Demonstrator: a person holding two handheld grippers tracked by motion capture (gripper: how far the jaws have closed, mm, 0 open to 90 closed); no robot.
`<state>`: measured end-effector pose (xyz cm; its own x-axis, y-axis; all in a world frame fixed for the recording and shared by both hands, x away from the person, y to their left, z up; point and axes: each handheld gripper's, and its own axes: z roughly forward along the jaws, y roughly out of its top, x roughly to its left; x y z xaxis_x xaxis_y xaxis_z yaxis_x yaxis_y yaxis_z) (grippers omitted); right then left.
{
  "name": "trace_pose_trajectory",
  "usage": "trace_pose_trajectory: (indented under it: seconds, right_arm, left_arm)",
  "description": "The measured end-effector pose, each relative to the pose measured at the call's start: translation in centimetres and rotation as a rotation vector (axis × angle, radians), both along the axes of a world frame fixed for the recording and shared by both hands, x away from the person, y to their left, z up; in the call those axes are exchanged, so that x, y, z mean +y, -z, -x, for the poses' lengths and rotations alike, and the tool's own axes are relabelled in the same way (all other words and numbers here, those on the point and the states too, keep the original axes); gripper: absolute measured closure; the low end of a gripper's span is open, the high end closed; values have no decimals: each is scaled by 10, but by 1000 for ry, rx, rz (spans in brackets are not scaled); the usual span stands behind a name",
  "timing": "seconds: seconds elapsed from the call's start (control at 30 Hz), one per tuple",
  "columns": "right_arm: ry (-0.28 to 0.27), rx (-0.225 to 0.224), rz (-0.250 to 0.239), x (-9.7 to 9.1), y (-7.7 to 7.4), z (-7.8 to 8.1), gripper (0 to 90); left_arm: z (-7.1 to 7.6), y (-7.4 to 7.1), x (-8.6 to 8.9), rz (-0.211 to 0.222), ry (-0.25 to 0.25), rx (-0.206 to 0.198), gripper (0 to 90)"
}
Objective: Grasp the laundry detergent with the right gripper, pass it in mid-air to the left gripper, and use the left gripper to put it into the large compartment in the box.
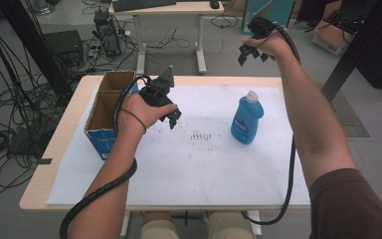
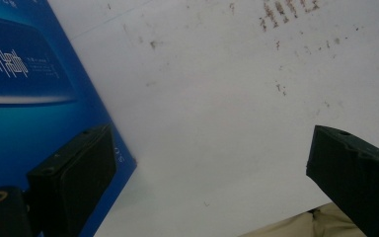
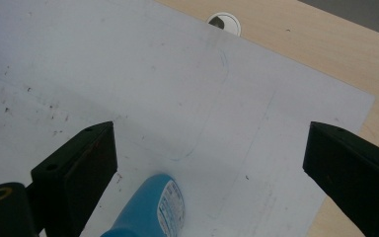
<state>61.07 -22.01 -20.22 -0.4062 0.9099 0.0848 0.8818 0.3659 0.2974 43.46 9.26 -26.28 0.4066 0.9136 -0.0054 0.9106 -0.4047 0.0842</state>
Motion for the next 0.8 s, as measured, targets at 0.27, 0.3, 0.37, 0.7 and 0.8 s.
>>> trace_pose_trajectory:
  seconds: [0.27,0.3,0.37,0.7,0.8]
  right_arm:
    - [-12,-29,-60,-21,-9,19,63]
    - [-26,-41,-63,-26,-10,22,63]
    - [-36,-55,-82,-34,-13,30,61]
    - [-82,-134,-173,-79,-9,78,55]
    - [-105,-173,-197,-91,-6,94,50]
  left_arm:
    - [3,-2,-1,5,5,-8,55]
    - [4,-3,-1,4,8,-9,55]
    - [5,-4,-2,7,9,-14,55]
    - [10,-8,-4,13,35,-32,54]
    - [11,-9,-5,15,44,-41,54]
